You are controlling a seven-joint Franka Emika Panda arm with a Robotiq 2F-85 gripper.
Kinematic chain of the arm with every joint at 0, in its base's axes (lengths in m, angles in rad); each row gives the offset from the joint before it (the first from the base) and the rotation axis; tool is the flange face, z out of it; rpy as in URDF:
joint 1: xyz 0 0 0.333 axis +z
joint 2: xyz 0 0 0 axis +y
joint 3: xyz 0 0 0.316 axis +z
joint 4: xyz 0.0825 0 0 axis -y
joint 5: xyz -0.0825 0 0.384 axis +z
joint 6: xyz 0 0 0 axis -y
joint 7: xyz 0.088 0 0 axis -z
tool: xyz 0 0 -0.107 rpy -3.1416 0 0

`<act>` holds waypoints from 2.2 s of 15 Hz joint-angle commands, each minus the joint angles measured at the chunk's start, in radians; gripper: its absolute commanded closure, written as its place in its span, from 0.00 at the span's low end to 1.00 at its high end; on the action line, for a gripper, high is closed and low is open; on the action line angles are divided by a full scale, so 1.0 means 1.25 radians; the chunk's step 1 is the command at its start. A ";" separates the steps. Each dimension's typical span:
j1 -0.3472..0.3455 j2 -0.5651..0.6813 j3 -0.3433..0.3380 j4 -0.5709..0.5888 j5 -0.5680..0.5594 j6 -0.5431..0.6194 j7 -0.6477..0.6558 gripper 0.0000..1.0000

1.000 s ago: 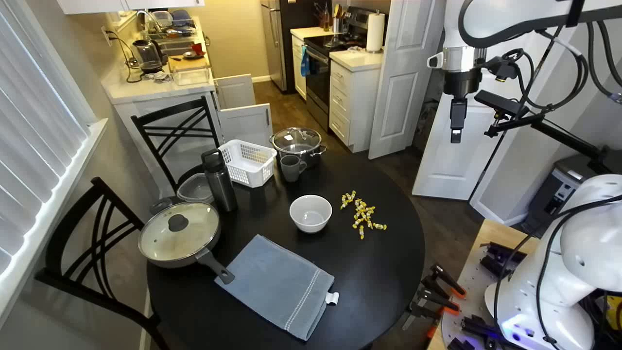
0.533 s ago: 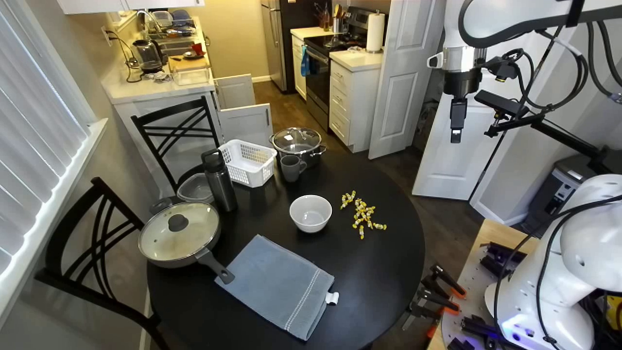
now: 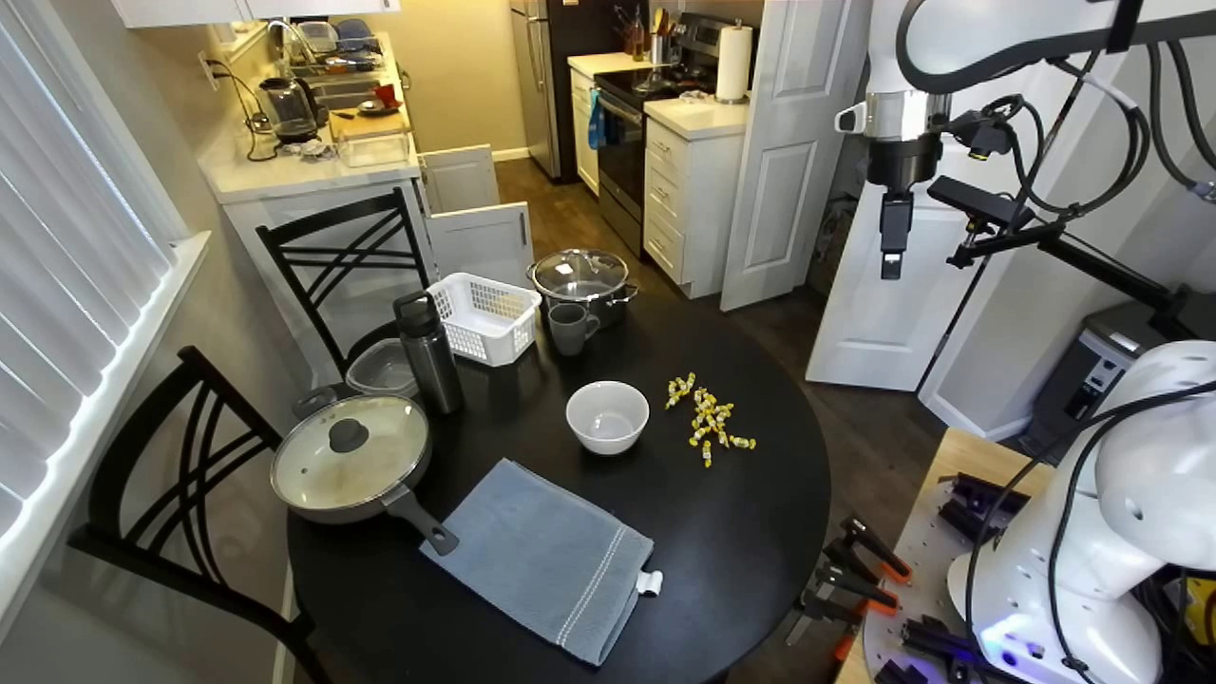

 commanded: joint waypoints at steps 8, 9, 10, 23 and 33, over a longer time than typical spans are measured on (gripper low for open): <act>-0.045 0.177 0.084 -0.105 -0.081 0.407 0.343 0.00; -0.053 0.204 0.092 -0.113 -0.099 0.441 0.377 0.00; -0.061 0.233 0.101 -0.121 -0.123 0.476 0.412 0.00; -0.080 0.381 0.096 -0.083 -0.109 0.483 0.433 0.00; -0.042 0.630 0.205 -0.196 0.413 1.039 0.376 0.00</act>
